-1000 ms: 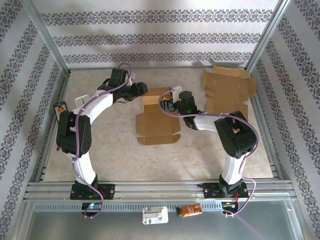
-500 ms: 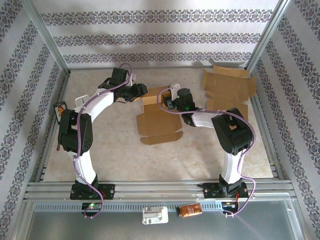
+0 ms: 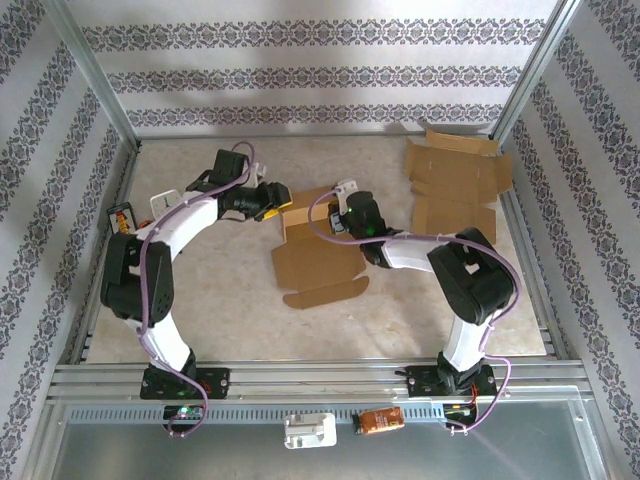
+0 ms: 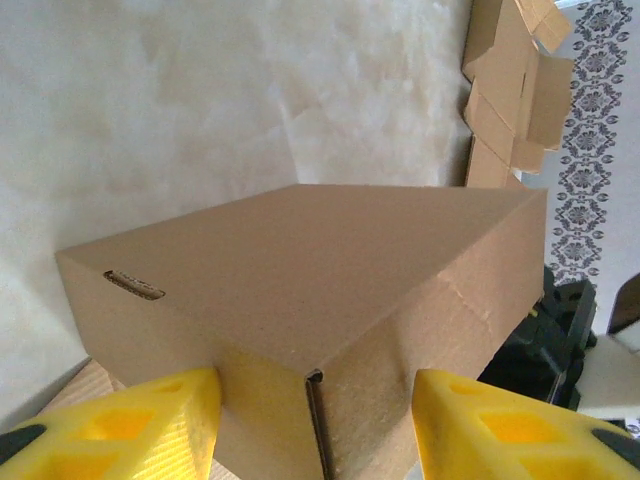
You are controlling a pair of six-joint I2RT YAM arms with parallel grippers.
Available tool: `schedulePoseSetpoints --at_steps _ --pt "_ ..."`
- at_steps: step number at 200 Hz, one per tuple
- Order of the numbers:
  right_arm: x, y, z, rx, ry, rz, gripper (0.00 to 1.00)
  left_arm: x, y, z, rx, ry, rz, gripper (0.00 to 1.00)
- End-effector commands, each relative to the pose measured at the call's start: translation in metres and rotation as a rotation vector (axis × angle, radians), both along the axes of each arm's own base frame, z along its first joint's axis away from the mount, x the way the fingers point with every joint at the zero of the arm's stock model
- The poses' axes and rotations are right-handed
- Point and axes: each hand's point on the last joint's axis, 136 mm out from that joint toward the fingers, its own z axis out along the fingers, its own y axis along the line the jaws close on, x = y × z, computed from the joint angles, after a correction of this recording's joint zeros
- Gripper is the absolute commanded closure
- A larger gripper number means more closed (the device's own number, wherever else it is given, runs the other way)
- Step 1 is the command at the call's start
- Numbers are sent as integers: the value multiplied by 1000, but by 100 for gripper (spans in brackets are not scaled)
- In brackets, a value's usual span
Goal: Fold the paper box
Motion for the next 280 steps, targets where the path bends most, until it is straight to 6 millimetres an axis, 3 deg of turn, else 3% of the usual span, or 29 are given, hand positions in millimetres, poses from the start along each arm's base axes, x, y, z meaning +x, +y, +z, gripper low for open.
schedulePoseSetpoints --at_steps 1,40,69,114,158,173,184,218,230,244,252,280 --pt "-42 21 -3 -15 34 79 92 -22 -18 8 -49 -14 -41 47" --pt "-52 5 -30 -103 58 45 74 -35 -14 -8 0 2 -22 47" --pt "-46 12 -39 -126 42 70 70 -32 -15 -9 2 0 -27 47" --pt "-32 15 -48 -143 34 41 84 -31 -15 -6 16 -11 -35 47" --pt "-29 4 -64 -165 55 -40 88 -30 -15 -5 12 -13 -33 47" --pt "-29 5 -64 -164 56 -38 70 -29 -15 -4 12 -15 -34 47" --pt "-28 6 -65 -168 57 -30 68 -30 -15 -6 14 -12 -36 47" --pt "-25 10 -64 -168 49 -18 91 -29 -16 -4 7 -13 -33 47" --pt "-25 10 -61 -165 45 -17 90 -28 -15 -2 11 -20 -30 47" --pt "-24 9 -56 -156 39 -27 74 -28 -14 1 15 -31 -28 47" --pt "-25 8 -52 -154 32 -28 72 -28 -14 4 15 -41 -24 46" --pt "-30 4 -26 -168 -29 11 90 -27 -10 21 20 -97 -12 31"
